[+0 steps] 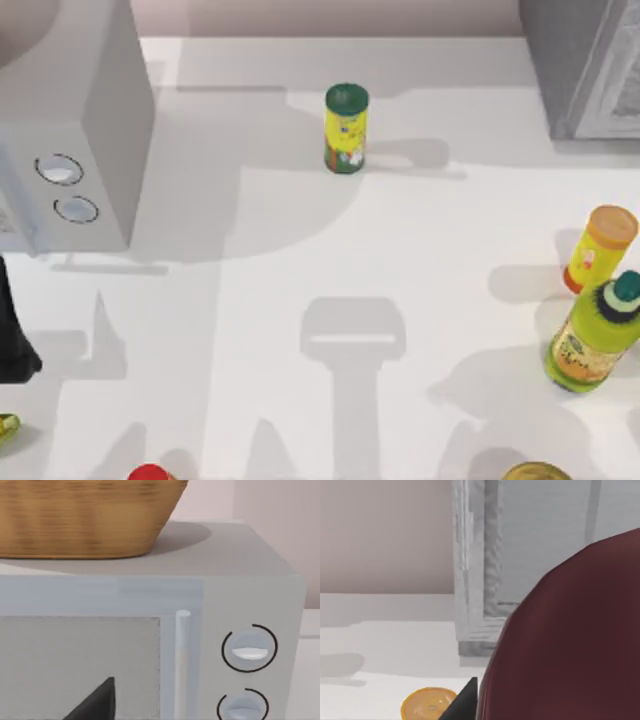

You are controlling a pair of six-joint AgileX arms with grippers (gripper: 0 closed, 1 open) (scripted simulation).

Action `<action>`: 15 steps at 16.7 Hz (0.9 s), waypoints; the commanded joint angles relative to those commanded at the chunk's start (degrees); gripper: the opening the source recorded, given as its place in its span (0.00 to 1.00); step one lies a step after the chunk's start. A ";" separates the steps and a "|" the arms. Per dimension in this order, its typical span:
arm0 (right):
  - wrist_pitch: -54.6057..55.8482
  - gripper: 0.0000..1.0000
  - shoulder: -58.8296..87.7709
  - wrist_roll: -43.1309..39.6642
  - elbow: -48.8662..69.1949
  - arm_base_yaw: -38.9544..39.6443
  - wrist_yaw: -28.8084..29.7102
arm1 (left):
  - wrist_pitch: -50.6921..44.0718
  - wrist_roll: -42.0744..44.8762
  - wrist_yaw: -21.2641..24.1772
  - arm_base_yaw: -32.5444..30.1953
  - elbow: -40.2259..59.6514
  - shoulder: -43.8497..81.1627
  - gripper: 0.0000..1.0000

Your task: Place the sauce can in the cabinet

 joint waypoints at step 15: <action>-21.50 0.00 58.44 -0.13 81.54 5.12 11.51 | 0.00 0.00 0.00 0.00 0.00 0.00 1.00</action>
